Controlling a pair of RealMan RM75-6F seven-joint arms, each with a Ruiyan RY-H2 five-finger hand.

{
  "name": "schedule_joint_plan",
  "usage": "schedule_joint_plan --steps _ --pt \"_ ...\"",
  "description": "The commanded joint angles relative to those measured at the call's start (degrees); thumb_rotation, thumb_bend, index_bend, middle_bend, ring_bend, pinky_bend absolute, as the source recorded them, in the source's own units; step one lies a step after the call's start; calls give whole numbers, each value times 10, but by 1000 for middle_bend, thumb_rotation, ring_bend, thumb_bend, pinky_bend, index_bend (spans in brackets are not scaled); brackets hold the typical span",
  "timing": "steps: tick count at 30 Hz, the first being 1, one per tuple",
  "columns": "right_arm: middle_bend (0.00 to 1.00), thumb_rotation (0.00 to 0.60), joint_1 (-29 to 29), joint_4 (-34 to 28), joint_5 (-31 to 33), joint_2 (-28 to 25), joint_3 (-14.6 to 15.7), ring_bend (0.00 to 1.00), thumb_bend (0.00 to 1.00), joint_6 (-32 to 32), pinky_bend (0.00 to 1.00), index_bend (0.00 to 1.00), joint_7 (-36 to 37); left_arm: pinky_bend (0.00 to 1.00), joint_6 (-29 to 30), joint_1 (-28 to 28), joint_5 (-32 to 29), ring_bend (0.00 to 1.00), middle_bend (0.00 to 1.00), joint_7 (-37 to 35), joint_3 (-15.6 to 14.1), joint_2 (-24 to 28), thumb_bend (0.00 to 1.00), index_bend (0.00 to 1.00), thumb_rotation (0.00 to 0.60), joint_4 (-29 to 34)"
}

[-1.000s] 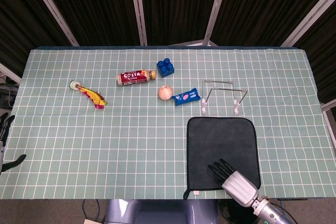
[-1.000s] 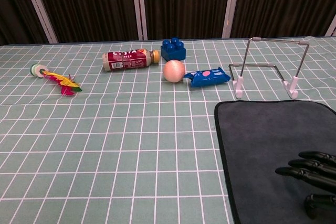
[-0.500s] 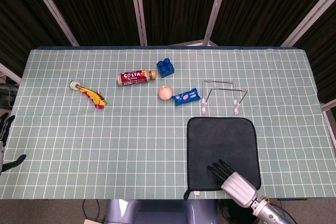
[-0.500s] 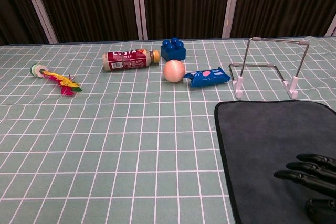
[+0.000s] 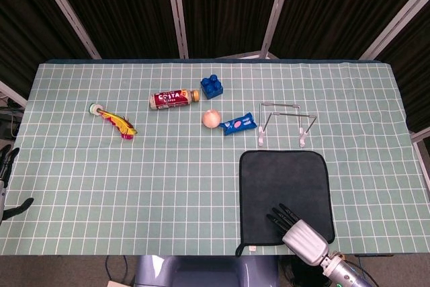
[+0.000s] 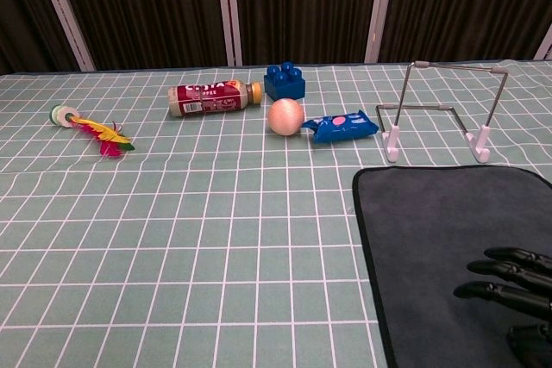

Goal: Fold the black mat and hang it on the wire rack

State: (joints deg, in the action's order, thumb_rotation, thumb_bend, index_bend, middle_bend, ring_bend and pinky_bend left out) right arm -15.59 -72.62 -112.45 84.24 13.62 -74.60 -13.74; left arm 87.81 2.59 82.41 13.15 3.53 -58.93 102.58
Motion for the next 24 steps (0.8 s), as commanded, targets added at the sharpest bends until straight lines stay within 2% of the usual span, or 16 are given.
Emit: schedule_joint_plan --steps 1,6,14,21,24 --pt "105 600 -4 -22 19 -5 -9 0 371 -3 0 592 39 0 2 -1 1 0 0 -3 0 1 0 0 600 1" --pt "117 600 -27 -85 59 -33 -33 0 376 39 0 604 41 0 1 -1 3 0 0 -4 -1 2 0 0 600 2" --pt "127 600 -77 -175 170 -69 -99 0 395 142 0 614 8 0 -5 2 -1 0 0 -5 0 2 0 0 600 -1" --pt "133 600 -122 -200 285 -76 -158 0 395 222 0 614 -49 0 -13 6 -12 0 0 -2 2 -1 0 0 600 -4" --pt "133 600 -133 -199 317 -73 -171 0 395 239 0 614 -68 0 -16 8 -15 0 0 -1 3 -2 0 0 600 -5"
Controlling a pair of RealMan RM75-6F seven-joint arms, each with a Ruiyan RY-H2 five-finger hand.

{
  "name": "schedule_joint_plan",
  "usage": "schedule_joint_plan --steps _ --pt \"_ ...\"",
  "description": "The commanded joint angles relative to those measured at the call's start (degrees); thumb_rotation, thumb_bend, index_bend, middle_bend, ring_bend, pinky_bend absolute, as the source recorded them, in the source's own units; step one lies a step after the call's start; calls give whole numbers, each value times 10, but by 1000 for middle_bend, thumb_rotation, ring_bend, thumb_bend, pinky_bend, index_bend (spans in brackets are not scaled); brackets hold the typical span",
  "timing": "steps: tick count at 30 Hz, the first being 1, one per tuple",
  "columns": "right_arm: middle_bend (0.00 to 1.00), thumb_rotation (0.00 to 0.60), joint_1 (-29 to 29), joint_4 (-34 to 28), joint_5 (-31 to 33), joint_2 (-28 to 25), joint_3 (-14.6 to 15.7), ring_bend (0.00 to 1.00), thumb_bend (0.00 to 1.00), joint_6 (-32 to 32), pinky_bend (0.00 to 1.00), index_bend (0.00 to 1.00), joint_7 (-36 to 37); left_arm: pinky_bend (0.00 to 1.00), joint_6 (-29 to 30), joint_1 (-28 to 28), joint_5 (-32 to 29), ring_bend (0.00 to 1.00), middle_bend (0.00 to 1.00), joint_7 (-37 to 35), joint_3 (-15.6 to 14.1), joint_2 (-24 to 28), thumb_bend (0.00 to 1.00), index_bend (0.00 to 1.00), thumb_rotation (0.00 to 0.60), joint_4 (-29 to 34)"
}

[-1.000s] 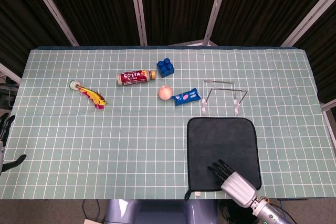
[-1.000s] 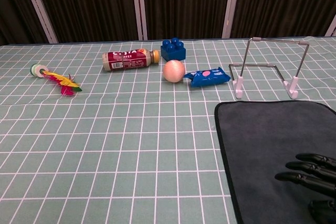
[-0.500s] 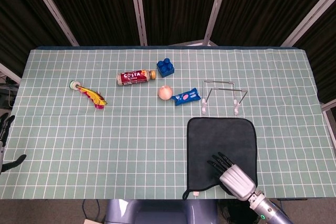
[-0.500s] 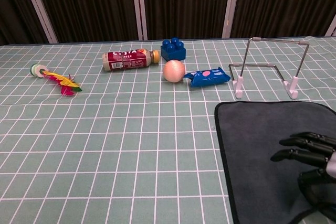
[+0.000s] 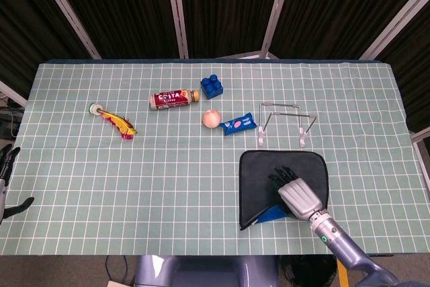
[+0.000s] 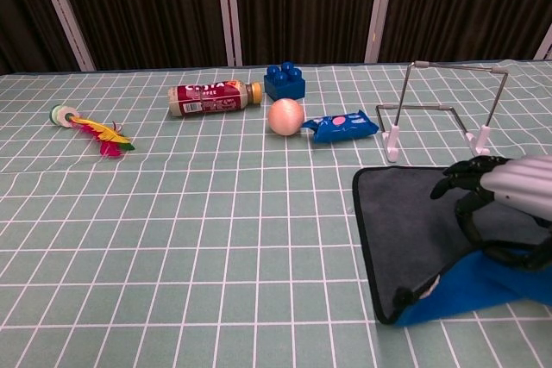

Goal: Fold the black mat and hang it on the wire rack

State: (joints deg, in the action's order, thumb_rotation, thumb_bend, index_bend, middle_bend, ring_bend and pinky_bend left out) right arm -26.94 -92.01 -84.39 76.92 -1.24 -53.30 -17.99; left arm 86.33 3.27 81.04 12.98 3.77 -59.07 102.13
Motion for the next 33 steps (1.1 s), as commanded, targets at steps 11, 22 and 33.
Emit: schedule_joint_plan --steps 11,22,33 --pt "141 600 -72 34 182 28 -64 0 395 68 0 618 -104 0 -13 7 -19 0 0 8 4 -6 0 0 600 -7" --pt "142 600 -101 79 246 48 -72 0 396 69 0 619 -108 0 -20 11 -28 0 0 16 5 -10 0 0 600 -9" --pt "142 600 -120 110 271 63 -66 0 396 68 0 620 -107 0 -22 14 -33 0 0 21 5 -13 0 0 600 -10"
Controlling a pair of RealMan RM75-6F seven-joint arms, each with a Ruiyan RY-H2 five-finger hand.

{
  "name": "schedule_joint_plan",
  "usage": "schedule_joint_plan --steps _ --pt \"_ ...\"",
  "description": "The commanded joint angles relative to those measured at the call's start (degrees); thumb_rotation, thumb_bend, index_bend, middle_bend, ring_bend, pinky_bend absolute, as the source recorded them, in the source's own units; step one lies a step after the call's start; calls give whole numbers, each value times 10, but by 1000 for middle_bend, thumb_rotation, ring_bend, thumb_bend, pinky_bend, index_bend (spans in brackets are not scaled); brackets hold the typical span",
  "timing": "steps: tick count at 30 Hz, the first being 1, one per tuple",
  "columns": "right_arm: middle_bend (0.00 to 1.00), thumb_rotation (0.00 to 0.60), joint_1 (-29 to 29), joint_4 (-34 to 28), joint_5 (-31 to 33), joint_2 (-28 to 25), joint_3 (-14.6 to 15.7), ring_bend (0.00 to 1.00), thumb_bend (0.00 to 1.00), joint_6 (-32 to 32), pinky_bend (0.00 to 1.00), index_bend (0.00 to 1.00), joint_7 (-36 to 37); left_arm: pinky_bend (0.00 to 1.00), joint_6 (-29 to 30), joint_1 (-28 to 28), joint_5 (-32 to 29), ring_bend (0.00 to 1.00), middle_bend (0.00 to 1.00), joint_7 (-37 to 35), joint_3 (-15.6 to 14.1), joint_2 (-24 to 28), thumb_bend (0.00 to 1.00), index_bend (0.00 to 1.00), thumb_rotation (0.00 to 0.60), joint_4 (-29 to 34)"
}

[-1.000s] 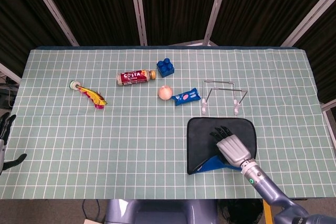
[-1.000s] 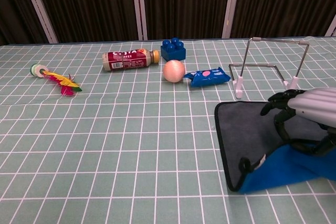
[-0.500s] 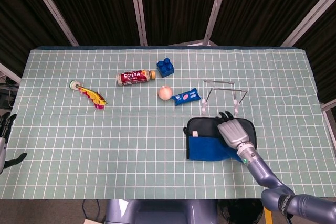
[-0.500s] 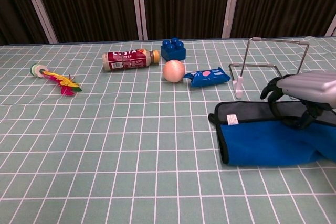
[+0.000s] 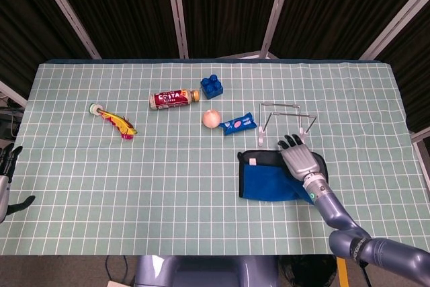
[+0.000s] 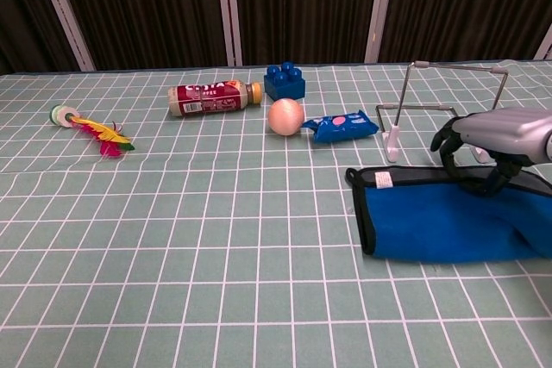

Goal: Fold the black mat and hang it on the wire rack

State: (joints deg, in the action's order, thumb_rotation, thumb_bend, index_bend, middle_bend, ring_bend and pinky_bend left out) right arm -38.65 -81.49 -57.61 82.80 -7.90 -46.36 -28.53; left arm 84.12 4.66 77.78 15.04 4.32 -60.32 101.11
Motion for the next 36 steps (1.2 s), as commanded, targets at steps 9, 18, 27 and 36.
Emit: schedule_joint_plan --steps 9,18,27,36 --pt "146 600 -20 43 35 24 -3 0 395 -4 0 620 -11 0 -6 2 -4 0 0 -2 -1 1 0 0 600 -1" --pt "146 600 -36 67 67 38 -3 0 396 -2 0 620 -24 0 -8 4 -9 0 0 -2 0 0 0 0 600 -3" --pt "146 600 -52 77 95 45 -9 0 395 -6 0 620 -38 0 -11 6 -16 0 0 -1 2 -1 0 0 600 -5" --pt "150 600 -62 87 136 50 -6 0 396 -8 0 619 -61 0 -14 8 -21 0 0 -2 3 -1 0 0 600 -7"
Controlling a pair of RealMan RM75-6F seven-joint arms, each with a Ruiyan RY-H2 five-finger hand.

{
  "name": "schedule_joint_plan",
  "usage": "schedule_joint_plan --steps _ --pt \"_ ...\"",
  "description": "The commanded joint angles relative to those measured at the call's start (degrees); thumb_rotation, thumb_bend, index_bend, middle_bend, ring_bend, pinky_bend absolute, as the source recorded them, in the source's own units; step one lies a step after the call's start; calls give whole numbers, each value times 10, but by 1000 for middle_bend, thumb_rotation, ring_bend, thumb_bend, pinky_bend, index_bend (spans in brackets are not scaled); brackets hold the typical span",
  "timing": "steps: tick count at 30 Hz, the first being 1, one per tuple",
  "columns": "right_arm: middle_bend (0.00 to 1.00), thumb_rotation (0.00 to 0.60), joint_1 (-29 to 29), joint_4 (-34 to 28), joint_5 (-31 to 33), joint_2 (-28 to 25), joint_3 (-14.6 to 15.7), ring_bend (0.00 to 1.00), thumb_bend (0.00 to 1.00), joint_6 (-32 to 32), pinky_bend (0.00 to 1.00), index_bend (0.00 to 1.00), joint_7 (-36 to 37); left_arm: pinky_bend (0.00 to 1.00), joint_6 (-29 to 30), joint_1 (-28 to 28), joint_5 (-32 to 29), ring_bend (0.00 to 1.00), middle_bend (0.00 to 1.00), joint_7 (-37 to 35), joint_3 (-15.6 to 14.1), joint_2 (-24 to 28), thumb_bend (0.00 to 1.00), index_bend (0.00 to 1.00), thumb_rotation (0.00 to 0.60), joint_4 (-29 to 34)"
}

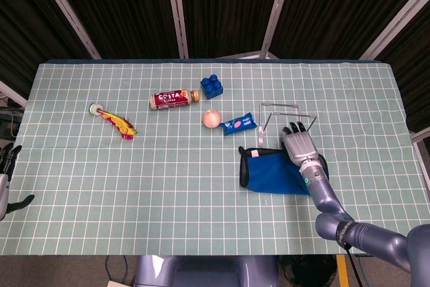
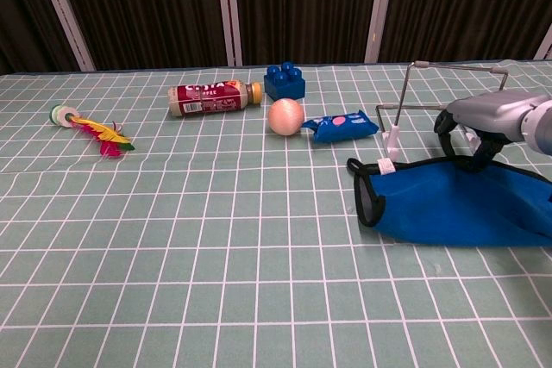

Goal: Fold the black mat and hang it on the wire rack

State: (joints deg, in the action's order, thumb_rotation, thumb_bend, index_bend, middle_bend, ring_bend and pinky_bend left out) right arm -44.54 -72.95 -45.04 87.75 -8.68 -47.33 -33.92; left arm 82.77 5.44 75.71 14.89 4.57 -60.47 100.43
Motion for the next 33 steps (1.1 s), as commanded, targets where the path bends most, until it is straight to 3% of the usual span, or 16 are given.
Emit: schedule_joint_plan --steps 1,17,20,22,23,33 --pt "150 600 -4 2 19 0 4 0 396 4 0 620 -12 0 -1 0 -1 0 0 -1 0 0 0 0 600 0" --pt "149 600 -11 25 51 20 7 0 385 -10 6 619 -18 0 -2 3 -5 0 0 2 0 -2 0 0 600 -1" --pt "150 600 -11 23 50 17 8 0 250 -7 5 537 -14 0 -3 3 -5 0 0 2 0 -2 0 0 600 -1" --pt "150 600 -8 14 38 13 6 0 108 -13 5 407 -4 0 -4 3 -6 0 0 2 0 -2 0 0 600 -2" --pt "150 600 -7 9 34 10 6 0 85 -17 5 383 -2 0 -4 4 -6 0 0 2 0 -2 0 0 600 -2" --pt "150 600 14 -83 -13 -41 23 0 70 -61 5 350 -1 0 1 2 4 0 0 -5 -4 2 0 0 600 2"
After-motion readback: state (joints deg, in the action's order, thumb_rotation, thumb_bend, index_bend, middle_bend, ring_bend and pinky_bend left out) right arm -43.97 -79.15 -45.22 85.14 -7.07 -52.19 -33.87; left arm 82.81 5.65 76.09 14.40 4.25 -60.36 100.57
